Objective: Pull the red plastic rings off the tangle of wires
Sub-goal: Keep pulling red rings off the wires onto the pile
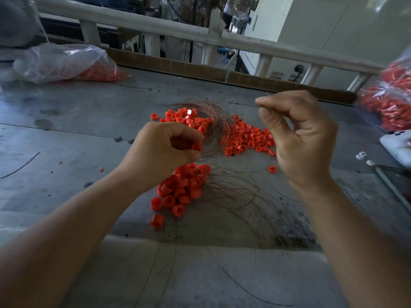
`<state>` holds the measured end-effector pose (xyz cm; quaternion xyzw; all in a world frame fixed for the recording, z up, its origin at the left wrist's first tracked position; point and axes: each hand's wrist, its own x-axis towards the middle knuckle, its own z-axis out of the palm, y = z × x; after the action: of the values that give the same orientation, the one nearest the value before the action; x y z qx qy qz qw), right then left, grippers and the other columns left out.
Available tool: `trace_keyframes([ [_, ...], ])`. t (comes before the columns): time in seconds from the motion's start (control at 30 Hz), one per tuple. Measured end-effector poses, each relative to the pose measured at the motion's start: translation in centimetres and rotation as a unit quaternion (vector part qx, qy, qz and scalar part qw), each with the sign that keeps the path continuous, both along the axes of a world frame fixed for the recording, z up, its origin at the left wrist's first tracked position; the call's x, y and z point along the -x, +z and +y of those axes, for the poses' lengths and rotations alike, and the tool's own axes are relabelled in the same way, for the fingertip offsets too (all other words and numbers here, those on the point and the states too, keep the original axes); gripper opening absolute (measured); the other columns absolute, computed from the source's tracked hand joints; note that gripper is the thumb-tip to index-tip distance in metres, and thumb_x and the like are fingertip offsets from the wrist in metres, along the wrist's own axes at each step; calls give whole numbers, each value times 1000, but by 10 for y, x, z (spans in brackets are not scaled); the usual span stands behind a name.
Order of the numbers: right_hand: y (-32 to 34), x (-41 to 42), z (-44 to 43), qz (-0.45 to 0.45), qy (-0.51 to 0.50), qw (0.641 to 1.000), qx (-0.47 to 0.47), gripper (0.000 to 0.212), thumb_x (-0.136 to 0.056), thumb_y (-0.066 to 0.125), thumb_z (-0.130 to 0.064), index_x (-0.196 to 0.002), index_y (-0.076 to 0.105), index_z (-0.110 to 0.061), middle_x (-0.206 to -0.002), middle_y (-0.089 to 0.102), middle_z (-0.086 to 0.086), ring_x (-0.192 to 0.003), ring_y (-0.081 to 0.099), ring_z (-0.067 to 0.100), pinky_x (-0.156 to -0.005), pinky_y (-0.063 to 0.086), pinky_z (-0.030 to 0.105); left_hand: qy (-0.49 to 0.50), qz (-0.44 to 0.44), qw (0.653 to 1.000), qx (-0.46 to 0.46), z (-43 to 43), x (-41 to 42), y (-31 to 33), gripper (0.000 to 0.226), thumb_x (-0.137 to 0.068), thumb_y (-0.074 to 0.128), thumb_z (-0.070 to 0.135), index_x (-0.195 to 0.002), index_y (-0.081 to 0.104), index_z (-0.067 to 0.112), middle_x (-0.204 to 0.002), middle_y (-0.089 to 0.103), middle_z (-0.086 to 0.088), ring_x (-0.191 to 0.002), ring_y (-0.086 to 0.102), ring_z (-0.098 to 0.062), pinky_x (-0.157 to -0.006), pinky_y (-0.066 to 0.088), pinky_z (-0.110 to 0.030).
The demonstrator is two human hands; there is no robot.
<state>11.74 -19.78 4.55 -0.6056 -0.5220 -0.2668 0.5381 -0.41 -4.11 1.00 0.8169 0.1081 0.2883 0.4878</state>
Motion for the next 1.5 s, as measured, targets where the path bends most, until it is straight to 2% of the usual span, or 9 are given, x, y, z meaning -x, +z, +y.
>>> trace_keyframes([
  [0.1, 4, 4, -3, -50, -9, 999, 10, 23, -82, 63, 0, -103, 57, -7, -84, 55, 4, -79, 54, 7, -73, 43, 13, -22, -26, 998, 54, -3, 1, 5, 34, -60, 76, 0, -74, 68, 30, -78, 71, 14, -69, 67, 0, -63, 49, -7],
  [0.2, 3, 10, -2, -60, -16, 996, 56, 20, -80, 64, -3, -100, 62, -4, -80, 55, 2, -75, 51, 2, -70, 40, 8, -45, -52, 992, 105, -5, 3, 10, 26, -53, 72, 14, -75, 68, 27, -76, 72, 11, -70, 68, -4, -64, 50, -10],
  [0.3, -1, 16, 1, -50, -18, 992, 111, 7, -79, 66, -8, -85, 67, -4, -78, 56, -3, -67, 49, -1, -67, 38, 6, -71, -68, 986, 137, -7, 5, 11, 29, -52, 71, 13, -79, 68, 23, -76, 72, 5, -71, 69, -10, -64, 53, -16],
  [0.47, -5, 23, 6, -31, -7, 987, 156, 6, -79, 66, -10, -80, 67, -5, -77, 54, -5, -70, 50, 4, -67, 38, 5, -74, -67, 985, 140, -8, 5, 12, 29, -51, 70, 14, -79, 69, 21, -78, 73, 6, -74, 69, -8, -67, 52, -15],
  [0.53, -6, 24, 6, -10, -10, 986, 168, 6, -79, 64, -10, -81, 67, -5, -78, 53, -6, -67, 50, 2, -67, 39, 6, -76, -69, 985, 142, -10, 5, 13, 30, -51, 70, 13, -79, 69, 23, -77, 73, 10, -74, 69, -5, -67, 52, -13],
  [0.6, -8, 24, 6, 3, -10, 984, 179, 6, -80, 62, -8, -82, 66, -4, -79, 53, -7, -73, 51, -2, -69, 40, 7, -78, -68, 985, 140, -11, 5, 13, 30, -52, 69, 12, -79, 69, 23, -77, 73, 12, -75, 69, -4, -68, 51, -12],
  [0.83, -11, 29, 9, 16, -9, 978, 207, 5, -79, 63, -7, -81, 67, -6, -76, 53, -7, -70, 49, -2, -66, 38, 6, -84, -69, 986, 128, -12, 7, 14, 28, -52, 69, 13, -80, 68, 21, -77, 72, 11, -75, 69, -6, -68, 52, -13],
  [1.03, -11, 30, 8, 21, -12, 975, 220, 4, -79, 63, -8, -80, 66, -7, -74, 52, -9, -68, 49, -2, -64, 38, 5, -101, -71, 984, 130, -14, 9, 15, 27, -53, 69, 14, -80, 67, 17, -75, 73, 6, -72, 70, -9, -65, 53, -15],
  [1.5, -9, 29, 7, 29, -28, 976, 214, 2, -78, 63, -8, -78, 65, -9, -72, 51, -13, -69, 50, -1, -64, 38, 6, -159, -80, 965, 193, -12, 9, 13, 26, -65, 61, 5, -89, 67, 11, -81, 74, -1, -80, 71, -15, -69, 54, -17],
])
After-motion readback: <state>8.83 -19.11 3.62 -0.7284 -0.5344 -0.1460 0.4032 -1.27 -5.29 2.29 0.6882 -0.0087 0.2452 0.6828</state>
